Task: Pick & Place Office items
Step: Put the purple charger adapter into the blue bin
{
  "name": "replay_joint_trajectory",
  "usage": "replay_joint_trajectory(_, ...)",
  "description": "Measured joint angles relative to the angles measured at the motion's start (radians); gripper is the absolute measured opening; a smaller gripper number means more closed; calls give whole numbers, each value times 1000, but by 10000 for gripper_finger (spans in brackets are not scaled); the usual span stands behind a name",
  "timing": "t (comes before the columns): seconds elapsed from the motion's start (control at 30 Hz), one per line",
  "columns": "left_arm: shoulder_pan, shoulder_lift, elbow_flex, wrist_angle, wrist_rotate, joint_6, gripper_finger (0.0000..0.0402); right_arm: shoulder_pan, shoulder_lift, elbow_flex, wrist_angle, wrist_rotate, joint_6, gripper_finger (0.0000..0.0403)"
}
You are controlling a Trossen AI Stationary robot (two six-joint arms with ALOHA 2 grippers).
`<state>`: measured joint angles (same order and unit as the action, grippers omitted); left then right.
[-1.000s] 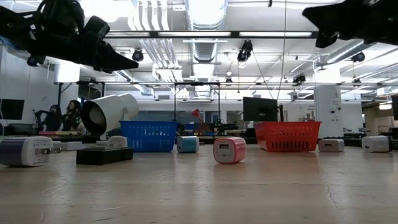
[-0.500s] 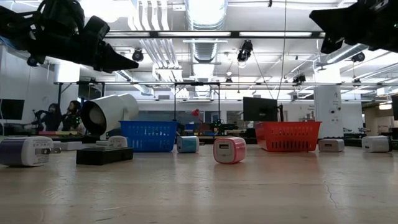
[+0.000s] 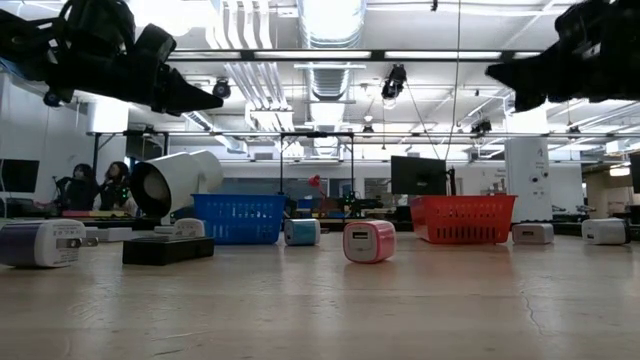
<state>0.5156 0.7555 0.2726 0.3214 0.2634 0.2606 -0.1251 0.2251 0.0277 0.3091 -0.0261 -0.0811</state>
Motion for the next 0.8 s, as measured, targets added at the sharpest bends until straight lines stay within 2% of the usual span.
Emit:
replay_joint_trajectory(0.2, 0, 0, 0, 0, 0, -6, 5, -27, -80, 0, -52, 0, 0, 8)
replay_joint_trajectory(0.43, 0, 0, 0, 0, 0, -47, 5, -26, -185, -1, -96, -63, 8, 8)
replay_joint_trajectory(0.67, 0, 0, 0, 3, 0, -54, 5, -26, -223, -6, -96, -65, 16, 8)
replay_joint_trajectory(0.8, 0, 0, 0, 65, -1, -13, 5, -26, -225, -6, -95, -65, 21, 8)
